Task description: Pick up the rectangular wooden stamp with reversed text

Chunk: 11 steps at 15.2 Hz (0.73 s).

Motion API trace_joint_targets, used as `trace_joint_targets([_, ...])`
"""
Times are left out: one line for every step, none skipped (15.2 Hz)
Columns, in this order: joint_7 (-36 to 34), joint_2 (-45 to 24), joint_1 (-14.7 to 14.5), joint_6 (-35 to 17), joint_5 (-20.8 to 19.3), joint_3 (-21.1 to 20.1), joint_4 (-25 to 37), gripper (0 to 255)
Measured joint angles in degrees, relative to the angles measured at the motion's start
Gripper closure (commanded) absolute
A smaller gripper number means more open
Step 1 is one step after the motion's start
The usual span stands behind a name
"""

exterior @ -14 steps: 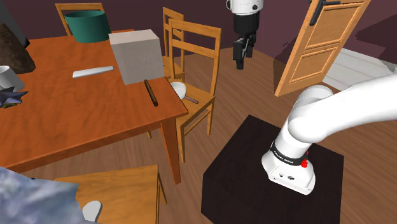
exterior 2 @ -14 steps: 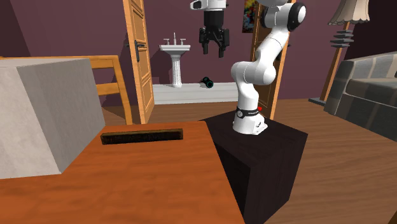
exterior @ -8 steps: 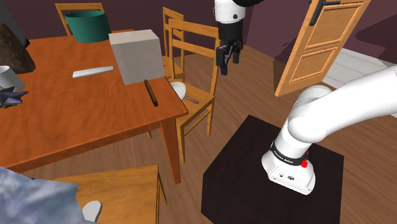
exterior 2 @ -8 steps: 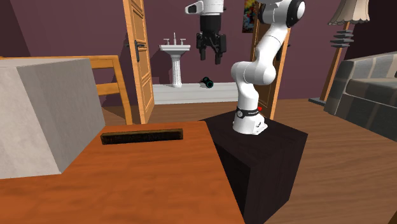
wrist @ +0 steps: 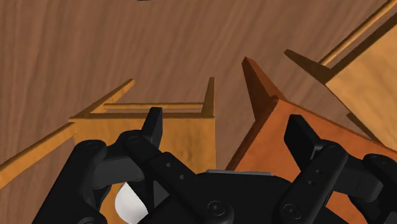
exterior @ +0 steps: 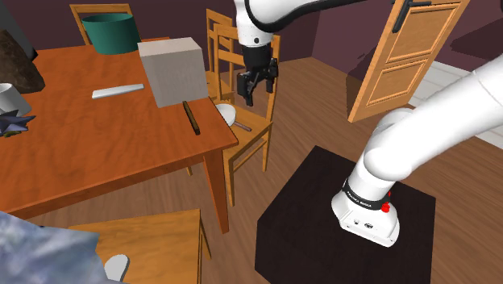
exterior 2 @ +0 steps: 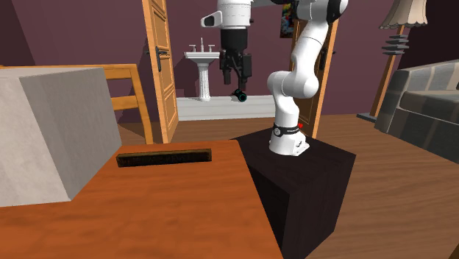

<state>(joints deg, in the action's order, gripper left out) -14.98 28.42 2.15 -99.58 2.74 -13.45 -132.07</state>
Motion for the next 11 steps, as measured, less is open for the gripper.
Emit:
trace_joint_targets([-1.30, -2.23, 0.37, -1.28, -0.05, -0.52, 1.27, 0])
trace_joint_targets([-2.85, -3.98, 0.51, -2.87, 0.09, -1.23, 1.67, 0])
trace_joint_targets([-4.61, -6.08, 0.62, -4.44, 0.14, -2.07, 2.52, 0])
trace_joint_targets([-6.00, -7.69, 0.81, -5.65, 0.10, -2.58, 3.17, 0])
trace_joint_targets([-7.50, -10.03, 1.09, -6.67, -0.18, -3.16, 4.83, 0])
trace_joint_targets([-9.01, -12.47, 1.37, -7.71, -0.56, -3.69, 6.48, 0])
trace_joint_targets([-10.53, -14.52, 1.53, -8.94, -0.88, -4.18, 7.53, 0])
trace_joint_targets([-11.89, -16.42, 1.71, -10.11, -1.26, -4.54, 8.50, 0])
trace_joint_targets([-13.71, -18.60, 1.71, -10.81, -1.70, -5.16, 10.21, 0])
trace_joint_targets([-15.18, -20.71, 1.83, -11.76, -2.25, -5.48, 11.62, 0])
trace_joint_targets([-16.98, -22.77, 1.75, -12.54, -2.80, -5.97, 13.11, 0])
